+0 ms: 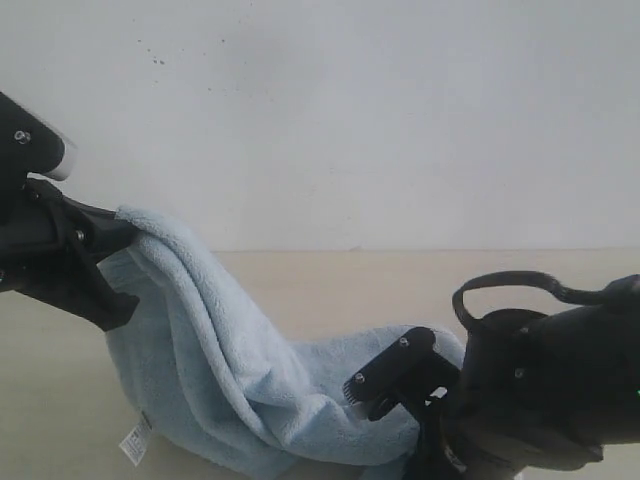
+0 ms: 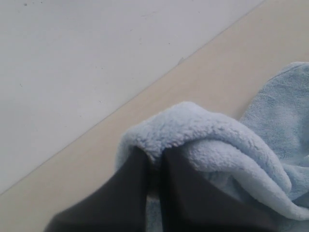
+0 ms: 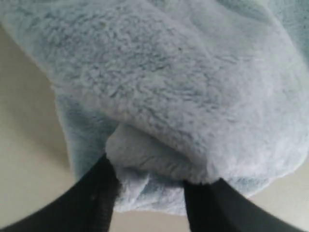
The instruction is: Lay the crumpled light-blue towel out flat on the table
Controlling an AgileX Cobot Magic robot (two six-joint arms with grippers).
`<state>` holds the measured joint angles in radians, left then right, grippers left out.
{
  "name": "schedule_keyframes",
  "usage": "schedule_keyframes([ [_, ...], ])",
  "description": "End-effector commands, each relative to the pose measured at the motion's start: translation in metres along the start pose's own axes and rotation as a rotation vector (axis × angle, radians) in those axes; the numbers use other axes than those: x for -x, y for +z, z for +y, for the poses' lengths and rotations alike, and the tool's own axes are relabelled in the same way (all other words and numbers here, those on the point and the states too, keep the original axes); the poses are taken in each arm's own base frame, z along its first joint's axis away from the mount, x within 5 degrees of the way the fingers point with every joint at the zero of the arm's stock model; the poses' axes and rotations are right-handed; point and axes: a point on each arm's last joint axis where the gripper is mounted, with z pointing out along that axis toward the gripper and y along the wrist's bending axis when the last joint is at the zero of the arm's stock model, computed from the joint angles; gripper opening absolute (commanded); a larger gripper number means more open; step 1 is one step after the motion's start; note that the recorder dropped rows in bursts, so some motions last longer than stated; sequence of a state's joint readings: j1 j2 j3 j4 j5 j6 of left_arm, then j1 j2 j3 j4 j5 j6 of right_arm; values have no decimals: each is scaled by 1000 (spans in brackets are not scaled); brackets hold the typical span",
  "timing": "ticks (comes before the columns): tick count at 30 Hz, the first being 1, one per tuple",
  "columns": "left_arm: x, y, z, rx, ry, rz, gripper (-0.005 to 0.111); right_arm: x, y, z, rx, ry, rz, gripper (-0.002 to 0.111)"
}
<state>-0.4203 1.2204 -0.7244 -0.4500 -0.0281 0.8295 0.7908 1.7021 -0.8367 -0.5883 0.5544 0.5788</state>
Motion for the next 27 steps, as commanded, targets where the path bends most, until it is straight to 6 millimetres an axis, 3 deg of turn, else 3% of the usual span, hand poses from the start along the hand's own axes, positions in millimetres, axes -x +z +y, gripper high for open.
schedule_keyframes([
  [1,-2,0,0,1,-5,6,4,2,-2,-20,-217,-70,-9,1],
  [4,-3,0,-1,-4,-5,10,4,-1,-23,-37,-342,-88,19,0],
  [6,-6,0,-2,-14,28,23,4,-7,-45,-36,-239,-96,31,0],
  [10,-6,0,-3,-24,42,32,4,-31,-111,-37,-5,-105,-5,0],
  [13,-5,0,-1,-6,42,16,4,-32,-135,-47,-37,-148,-150,0],
  [15,-5,0,-1,-5,40,15,4,-27,-137,-56,-108,-171,-210,0],
  [21,-16,10,-9,-69,36,97,4,0,-90,-95,-159,-67,-319,3],
  [27,-29,26,-14,-93,36,158,4,0,-44,-118,-151,25,-238,48],
])
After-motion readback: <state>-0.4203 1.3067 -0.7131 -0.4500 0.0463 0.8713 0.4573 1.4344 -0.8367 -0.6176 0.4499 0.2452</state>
